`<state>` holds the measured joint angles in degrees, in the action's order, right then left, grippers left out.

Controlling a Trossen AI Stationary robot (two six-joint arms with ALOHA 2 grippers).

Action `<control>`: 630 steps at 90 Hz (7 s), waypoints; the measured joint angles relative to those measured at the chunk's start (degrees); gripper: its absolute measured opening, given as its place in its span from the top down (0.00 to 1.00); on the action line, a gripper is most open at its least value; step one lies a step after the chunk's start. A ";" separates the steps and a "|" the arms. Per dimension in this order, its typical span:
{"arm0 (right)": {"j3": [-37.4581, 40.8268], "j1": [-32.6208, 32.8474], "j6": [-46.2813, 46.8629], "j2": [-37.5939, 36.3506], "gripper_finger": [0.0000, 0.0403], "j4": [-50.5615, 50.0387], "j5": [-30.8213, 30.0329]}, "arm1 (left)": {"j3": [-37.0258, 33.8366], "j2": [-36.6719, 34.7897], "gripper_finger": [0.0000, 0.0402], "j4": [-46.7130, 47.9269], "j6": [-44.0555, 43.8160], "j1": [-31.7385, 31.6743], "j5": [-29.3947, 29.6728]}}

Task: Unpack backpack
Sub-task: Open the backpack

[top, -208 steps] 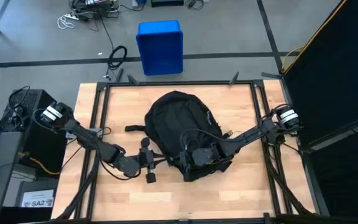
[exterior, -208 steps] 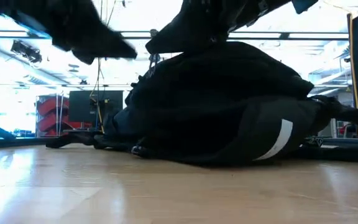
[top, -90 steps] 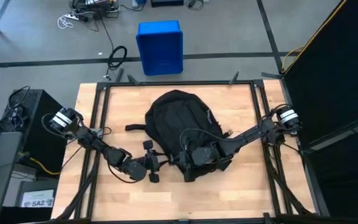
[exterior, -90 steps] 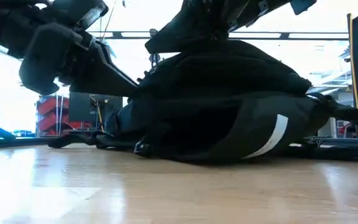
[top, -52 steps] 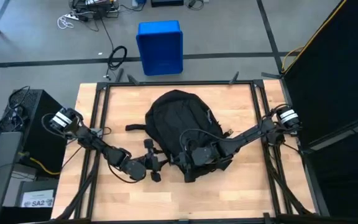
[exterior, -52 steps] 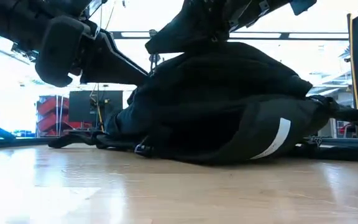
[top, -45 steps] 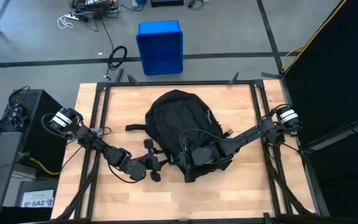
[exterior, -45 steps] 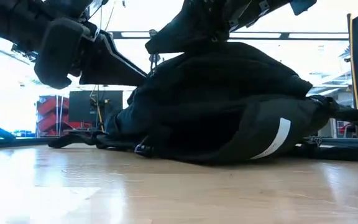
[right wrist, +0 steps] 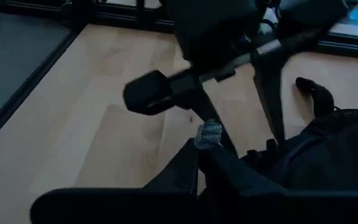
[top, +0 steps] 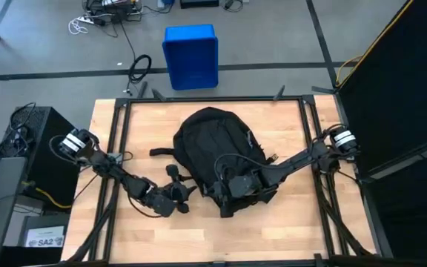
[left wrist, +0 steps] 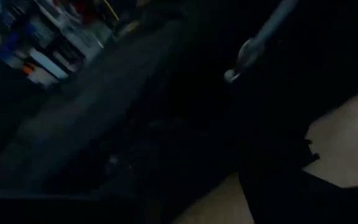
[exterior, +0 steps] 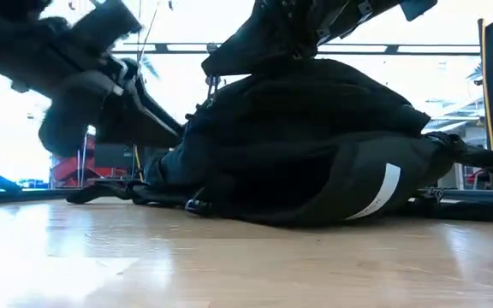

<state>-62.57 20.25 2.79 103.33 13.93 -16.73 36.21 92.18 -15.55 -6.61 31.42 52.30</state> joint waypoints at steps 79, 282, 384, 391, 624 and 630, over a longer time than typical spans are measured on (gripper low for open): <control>0.00 -0.05 0.07 0.00 1.00 2.88 0.48 | 0.00 0.00 0.61 -14.21 18.31 -6.08 -12.54; 22.84 4.24 36.08 -2.23 0.66 26.80 -9.86 | -0.04 5.68 1.00 -20.74 19.49 -8.11 -2.80; -0.02 13.04 -34.84 16.05 0.43 13.99 -45.89 | 0.07 5.62 1.00 -22.80 16.59 -9.69 -4.03; -0.04 12.25 -35.01 17.46 0.41 13.68 -46.20 | 0.07 5.62 1.00 -22.77 16.40 -9.69 -4.15; -0.02 18.42 -44.31 18.16 1.00 26.54 -69.89 | 0.26 5.51 1.00 -11.76 11.96 -9.49 -1.96; -0.02 18.27 -40.82 18.14 1.00 26.55 -67.20 | 0.24 5.51 1.00 -9.89 10.15 -9.43 -2.00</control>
<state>-62.59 38.52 -38.03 121.47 40.48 -83.93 36.45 97.69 -25.44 3.54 22.00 50.31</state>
